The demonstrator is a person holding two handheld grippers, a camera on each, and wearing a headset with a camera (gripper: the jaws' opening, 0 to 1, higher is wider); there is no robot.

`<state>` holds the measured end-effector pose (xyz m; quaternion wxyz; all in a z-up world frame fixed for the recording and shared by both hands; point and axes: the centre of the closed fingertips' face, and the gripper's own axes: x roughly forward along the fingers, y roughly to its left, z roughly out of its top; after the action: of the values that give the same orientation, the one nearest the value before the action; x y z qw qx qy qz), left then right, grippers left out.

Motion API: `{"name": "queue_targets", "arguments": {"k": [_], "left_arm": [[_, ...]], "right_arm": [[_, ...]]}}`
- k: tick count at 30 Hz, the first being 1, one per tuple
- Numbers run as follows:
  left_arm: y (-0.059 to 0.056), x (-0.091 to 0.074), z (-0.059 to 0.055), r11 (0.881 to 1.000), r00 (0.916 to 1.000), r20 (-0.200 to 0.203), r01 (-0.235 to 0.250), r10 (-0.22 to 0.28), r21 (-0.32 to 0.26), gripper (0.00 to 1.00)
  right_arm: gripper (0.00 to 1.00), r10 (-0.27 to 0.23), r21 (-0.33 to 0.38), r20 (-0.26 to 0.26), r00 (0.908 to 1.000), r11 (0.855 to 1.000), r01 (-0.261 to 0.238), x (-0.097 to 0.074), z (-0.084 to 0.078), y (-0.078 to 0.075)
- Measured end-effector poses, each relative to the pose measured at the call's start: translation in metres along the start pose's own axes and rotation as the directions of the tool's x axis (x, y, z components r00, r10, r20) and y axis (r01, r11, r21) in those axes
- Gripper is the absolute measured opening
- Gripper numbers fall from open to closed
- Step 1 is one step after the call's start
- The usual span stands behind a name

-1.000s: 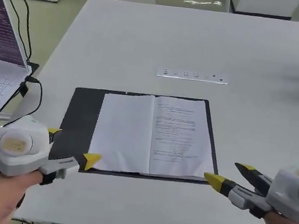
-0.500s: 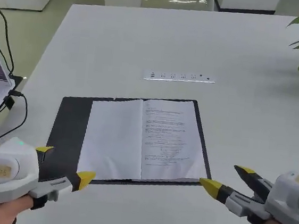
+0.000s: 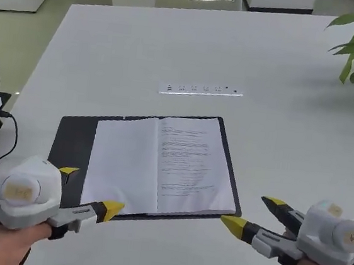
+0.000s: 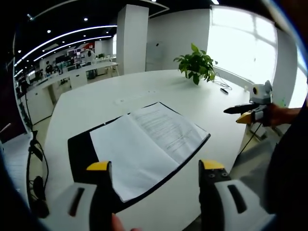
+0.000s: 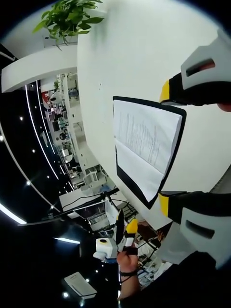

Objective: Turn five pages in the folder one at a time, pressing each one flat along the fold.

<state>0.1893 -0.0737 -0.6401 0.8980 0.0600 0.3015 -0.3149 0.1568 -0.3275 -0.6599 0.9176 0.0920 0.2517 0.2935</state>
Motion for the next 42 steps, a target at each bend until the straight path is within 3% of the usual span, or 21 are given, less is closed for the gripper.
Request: {"name": "queue_targets", "arguments": {"k": [5, 8, 20, 29, 35, 39, 41, 42], "left_arm": [[-0.006, 0.017, 0.014, 0.999, 0.9988, 0.018, 0.047, -0.047, -0.015, 0.72], [-0.011, 0.029, 0.020, 0.998, 0.9979, 0.010, 0.064, -0.064, 0.010, 0.72], [-0.050, 0.075, 0.045, 0.984, 0.9868, -0.011, 0.162, -0.162, 0.073, 0.70], [-0.078, 0.113, 0.045, 0.969, 0.9751, -0.048, 0.220, -0.216, 0.109, 0.69], [-0.098, 0.136, 0.046, 0.957, 0.9647, -0.070, 0.261, -0.254, 0.130, 0.69], [-0.109, 0.150, 0.043, 0.948, 0.9588, -0.093, 0.280, -0.269, 0.153, 0.69], [-0.116, 0.158, 0.039, 0.941, 0.9539, -0.116, 0.294, -0.277, 0.169, 0.69], [-0.121, 0.163, 0.036, 0.931, 0.9481, -0.136, 0.310, -0.288, 0.192, 0.69]], "right_arm": [[0.71, -0.004, -0.001, -0.002, 1.0000, 1.000, 0.004, 0.001, 0.002, -0.004], [0.71, -0.003, 0.003, 0.005, 1.0000, 1.000, 0.003, 0.002, 0.004, -0.006], [0.69, -0.003, 0.035, 0.010, 0.9999, 0.999, 0.003, 0.002, 0.000, -0.013], [0.69, -0.016, 0.066, -0.003, 0.9999, 0.998, 0.016, -0.010, -0.018, -0.016], [0.69, -0.035, 0.100, 0.026, 0.9991, 0.994, 0.032, -0.016, -0.016, -0.016], [0.70, -0.040, 0.095, 0.017, 0.9991, 0.995, 0.038, -0.016, -0.018, -0.017], [0.70, -0.047, 0.083, 0.007, 0.9989, 0.995, 0.046, -0.017, -0.020, -0.018], [0.70, -0.049, 0.086, 0.011, 0.9987, 0.995, 0.048, -0.018, -0.020, -0.019]]}}
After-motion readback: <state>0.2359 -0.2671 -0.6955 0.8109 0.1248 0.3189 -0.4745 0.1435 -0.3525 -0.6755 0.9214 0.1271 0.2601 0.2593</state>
